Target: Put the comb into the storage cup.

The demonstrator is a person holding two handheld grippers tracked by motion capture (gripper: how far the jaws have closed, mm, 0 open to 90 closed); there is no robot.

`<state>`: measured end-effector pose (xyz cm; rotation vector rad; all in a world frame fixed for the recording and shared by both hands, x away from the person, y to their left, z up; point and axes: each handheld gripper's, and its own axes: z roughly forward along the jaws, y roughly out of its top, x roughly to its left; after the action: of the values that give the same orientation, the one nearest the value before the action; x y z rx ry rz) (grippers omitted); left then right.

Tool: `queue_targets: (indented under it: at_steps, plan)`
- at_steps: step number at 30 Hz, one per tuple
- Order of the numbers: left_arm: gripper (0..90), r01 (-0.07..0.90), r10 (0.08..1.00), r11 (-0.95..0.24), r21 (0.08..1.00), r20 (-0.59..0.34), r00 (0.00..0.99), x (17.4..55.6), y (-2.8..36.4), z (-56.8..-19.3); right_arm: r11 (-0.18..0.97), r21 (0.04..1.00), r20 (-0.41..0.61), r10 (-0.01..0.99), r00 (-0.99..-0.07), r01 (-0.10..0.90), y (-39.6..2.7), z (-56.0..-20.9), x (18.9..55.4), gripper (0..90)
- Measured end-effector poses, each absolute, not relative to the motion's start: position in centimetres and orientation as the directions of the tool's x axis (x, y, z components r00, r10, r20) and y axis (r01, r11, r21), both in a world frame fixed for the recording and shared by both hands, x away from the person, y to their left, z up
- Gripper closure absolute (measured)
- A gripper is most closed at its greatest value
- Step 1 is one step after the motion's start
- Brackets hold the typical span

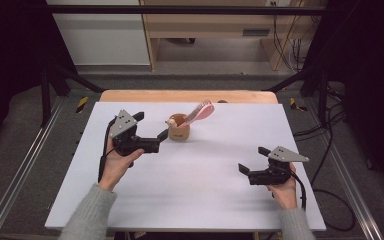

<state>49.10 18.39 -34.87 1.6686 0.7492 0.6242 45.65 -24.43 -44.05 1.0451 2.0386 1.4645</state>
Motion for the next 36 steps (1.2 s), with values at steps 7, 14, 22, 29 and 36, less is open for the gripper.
queue_targets:
  at_steps: [7,14,22,29,36]
  plan:
    - [0.0,0.161,0.764,-0.135,0.978,-0.001,0.645,48.3,20.2,-36.1,0.163,0.93,0.087,0.773,-0.628,0.33,-24.4,-44.1,45.6,0.1]
    - [0.0,0.174,0.776,-0.132,0.976,-0.008,0.631,47.6,22.0,-37.7,0.163,0.929,0.089,0.774,-0.627,0.333,-24.4,-44.1,45.6,0.1]
    - [0.0,0.209,0.787,-0.127,0.97,-0.029,0.616,47.0,24.0,-39.9,0.161,0.928,0.091,0.776,-0.624,0.336,-24.5,-44.2,45.6,0.1]
    - [0.0,0.233,0.794,-0.132,0.963,-0.038,0.606,46.3,25.6,-41.9,0.159,0.93,0.088,0.778,-0.622,0.331,-24.5,-44.2,45.6,0.1]
    - [0.1,0.257,0.806,-0.13,0.958,-0.049,0.59,45.9,26.9,-43.2,0.159,0.93,0.088,0.78,-0.62,0.332,-24.6,-44.4,45.5,0.1]
